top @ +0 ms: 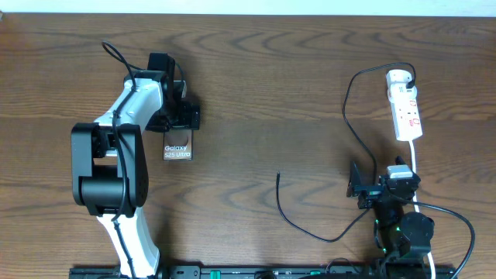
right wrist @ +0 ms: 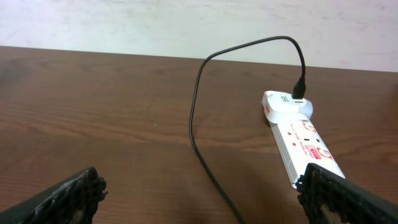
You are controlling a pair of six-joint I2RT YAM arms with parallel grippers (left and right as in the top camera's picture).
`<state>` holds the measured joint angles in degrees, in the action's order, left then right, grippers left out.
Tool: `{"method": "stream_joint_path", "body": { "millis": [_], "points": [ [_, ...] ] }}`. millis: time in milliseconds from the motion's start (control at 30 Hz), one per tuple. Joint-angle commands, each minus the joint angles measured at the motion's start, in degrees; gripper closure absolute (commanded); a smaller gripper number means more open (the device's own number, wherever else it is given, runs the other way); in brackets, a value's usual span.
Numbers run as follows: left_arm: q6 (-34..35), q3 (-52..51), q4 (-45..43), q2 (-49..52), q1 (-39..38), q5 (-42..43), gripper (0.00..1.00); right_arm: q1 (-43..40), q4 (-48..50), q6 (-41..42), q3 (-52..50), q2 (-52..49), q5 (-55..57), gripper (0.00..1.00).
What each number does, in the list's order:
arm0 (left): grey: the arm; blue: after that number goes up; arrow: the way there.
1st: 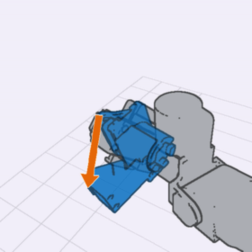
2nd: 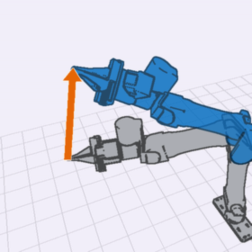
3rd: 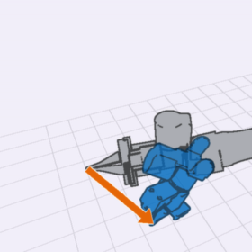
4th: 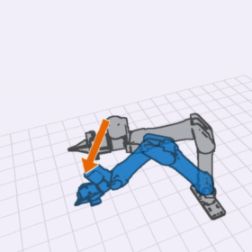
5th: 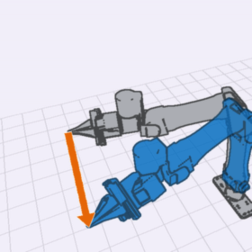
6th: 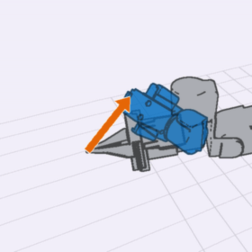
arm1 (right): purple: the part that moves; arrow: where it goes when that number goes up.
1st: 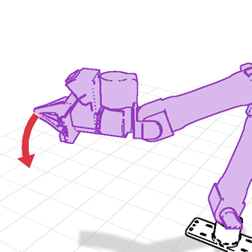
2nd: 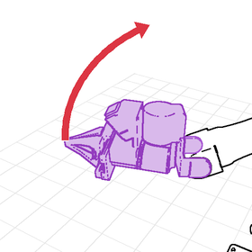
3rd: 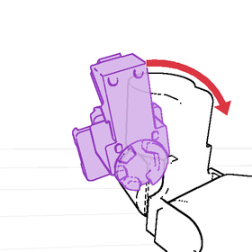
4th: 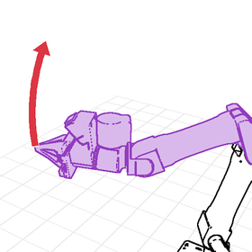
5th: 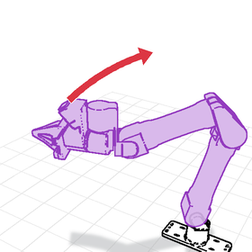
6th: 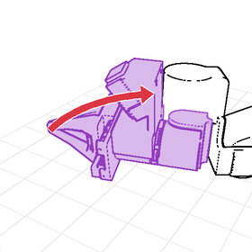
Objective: Plug charger to phone and switch on socket
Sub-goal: 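Lower the left gripper and close it on the phone's top edge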
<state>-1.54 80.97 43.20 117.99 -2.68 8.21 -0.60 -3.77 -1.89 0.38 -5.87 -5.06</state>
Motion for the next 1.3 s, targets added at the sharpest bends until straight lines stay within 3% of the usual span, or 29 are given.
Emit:
{"method": "stream_joint_path", "body": {
  "millis": [0, 1167, 1267],
  "points": [
    [-0.4, -0.3, 0.2, 1.7, 0.0, -0.4, 0.04, 0.2, -0.3, 0.7, 0.0, 0.3, 0.4, 0.01],
    [-0.4, -3.2, -0.8, 1.8, 0.0, -2.7, 0.04, 0.2, -0.3, 0.7, 0.0, 0.3, 0.4, 0.01],
    [-0.4, -3.2, -0.9, 1.8, 0.0, -2.7, 0.09, 0.2, -0.3, 0.7, 0.0, 0.3, 0.4, 0.01]
  ]
}}
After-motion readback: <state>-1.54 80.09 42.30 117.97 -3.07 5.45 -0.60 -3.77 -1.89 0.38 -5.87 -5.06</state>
